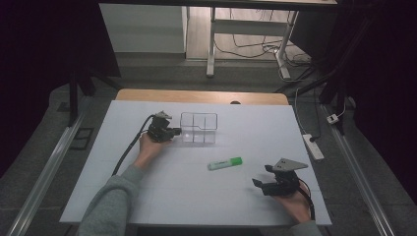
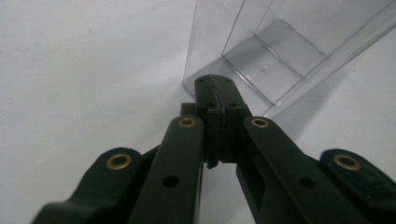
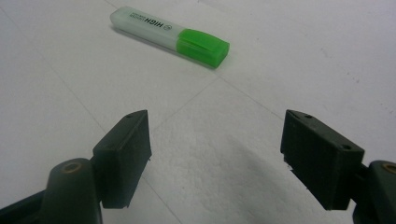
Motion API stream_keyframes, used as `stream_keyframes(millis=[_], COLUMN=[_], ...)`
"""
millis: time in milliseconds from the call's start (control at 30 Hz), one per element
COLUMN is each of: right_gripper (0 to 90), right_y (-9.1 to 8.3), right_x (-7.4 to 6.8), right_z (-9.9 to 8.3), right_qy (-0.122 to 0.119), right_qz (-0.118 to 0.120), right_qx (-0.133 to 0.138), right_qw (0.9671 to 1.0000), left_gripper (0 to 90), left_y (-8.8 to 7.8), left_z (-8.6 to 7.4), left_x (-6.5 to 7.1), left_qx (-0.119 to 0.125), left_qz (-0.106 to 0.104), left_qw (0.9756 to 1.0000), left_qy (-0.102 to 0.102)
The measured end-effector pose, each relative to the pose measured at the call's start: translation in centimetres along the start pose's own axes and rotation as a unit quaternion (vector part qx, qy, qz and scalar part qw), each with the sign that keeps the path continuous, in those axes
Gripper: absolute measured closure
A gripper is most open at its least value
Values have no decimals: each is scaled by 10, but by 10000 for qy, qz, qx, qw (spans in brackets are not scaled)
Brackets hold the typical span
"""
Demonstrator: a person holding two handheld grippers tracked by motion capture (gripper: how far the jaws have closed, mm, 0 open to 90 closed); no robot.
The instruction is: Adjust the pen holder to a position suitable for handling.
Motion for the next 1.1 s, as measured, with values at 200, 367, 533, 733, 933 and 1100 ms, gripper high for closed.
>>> stream_keyframes(millis=[200,367,533,733,933,1100], right_gripper=[235,235,235,235,235,235], right_y=[0,0,-1,-1,-3,-4], right_x=[0,0,0,-1,0,0], right_z=[0,0,0,0,0,0], right_qy=[-2,0,-2,-39,-33,-39], right_qz=[-2,-7,-12,-27,-17,-18], right_qx=[-8,-15,-5,-4,28,54], right_qw=[10000,10000,10000,10000,10000,10000], left_gripper=[891,891,892,892,891,890], left_y=[4,5,2,-14,-40,-59], left_z=[4,6,6,2,-12,-22], left_x=[7,9,8,4,2,6], left_qx=[-1,16,64,150,136,195], left_qz=[-41,-23,-86,-5,48,10], left_qw=[10000,9999,9998,9997,9995,9993], left_qy=[66,118,196,203,274,303])
Point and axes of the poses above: each handheld gripper's, and its own axes: y roughly forward along the jaws, z roughly out of its top, x roughly to its right, the point moved 3 cm from there along y, roughly forward along the jaws, and after that the axes turned 13 degrees about z, right-handed, at the moved point
